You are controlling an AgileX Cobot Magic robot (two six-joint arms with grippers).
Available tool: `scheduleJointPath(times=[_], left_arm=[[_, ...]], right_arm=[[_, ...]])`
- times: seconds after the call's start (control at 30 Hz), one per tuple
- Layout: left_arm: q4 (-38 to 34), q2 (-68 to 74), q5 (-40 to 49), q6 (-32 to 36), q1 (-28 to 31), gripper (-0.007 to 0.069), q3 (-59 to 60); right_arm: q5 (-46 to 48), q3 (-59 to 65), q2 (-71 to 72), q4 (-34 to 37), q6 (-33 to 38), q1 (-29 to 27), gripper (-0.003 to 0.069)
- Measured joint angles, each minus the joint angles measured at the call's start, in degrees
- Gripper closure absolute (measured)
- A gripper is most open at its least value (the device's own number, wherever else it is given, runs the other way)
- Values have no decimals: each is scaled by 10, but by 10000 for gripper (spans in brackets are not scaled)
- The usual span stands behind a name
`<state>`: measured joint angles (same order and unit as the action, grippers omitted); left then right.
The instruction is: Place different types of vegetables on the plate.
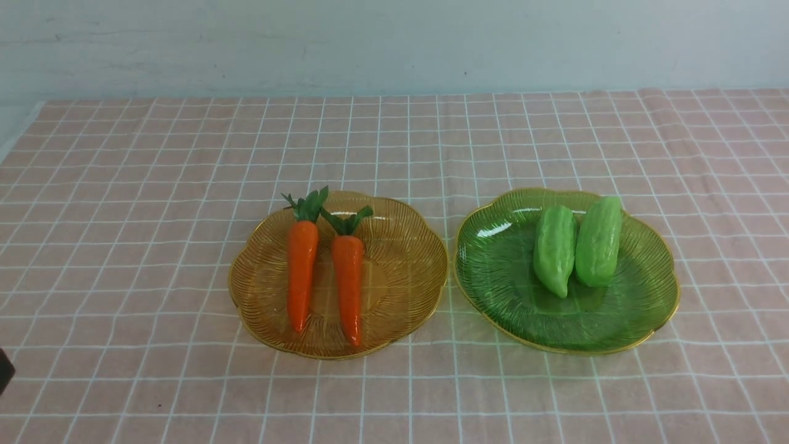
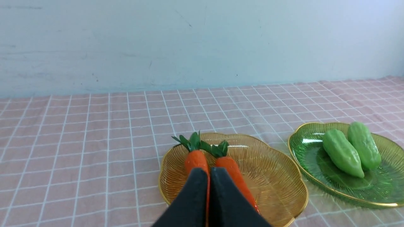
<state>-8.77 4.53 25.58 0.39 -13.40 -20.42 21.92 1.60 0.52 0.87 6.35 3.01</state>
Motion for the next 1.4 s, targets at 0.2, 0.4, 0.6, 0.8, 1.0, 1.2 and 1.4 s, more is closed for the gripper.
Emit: scheduleJointPath(times=[0.2,0.4,0.6,0.8,1.0,1.2,1.4], left_arm=[[12,-46,-11,-1,0,627,78],[48,-46,-57,-14,34,627,165],[74,-49,-64,-14,82,627,220],[101,-52,-37,-14,100,627,220],[103,-52,-37,-14,105,627,220],[103,-52,-37,-14,105,627,220],[103,-52,-37,-15,105,627,220]], right_arm=[[0,0,0,0,0,0,675],[0,0,0,0,0,0,675],[0,0,0,0,1,0,675],[0,0,0,0,1,0,675],[0,0,0,0,1,0,675],[0,0,0,0,2,0,675],[0,0,0,0,2,0,675]])
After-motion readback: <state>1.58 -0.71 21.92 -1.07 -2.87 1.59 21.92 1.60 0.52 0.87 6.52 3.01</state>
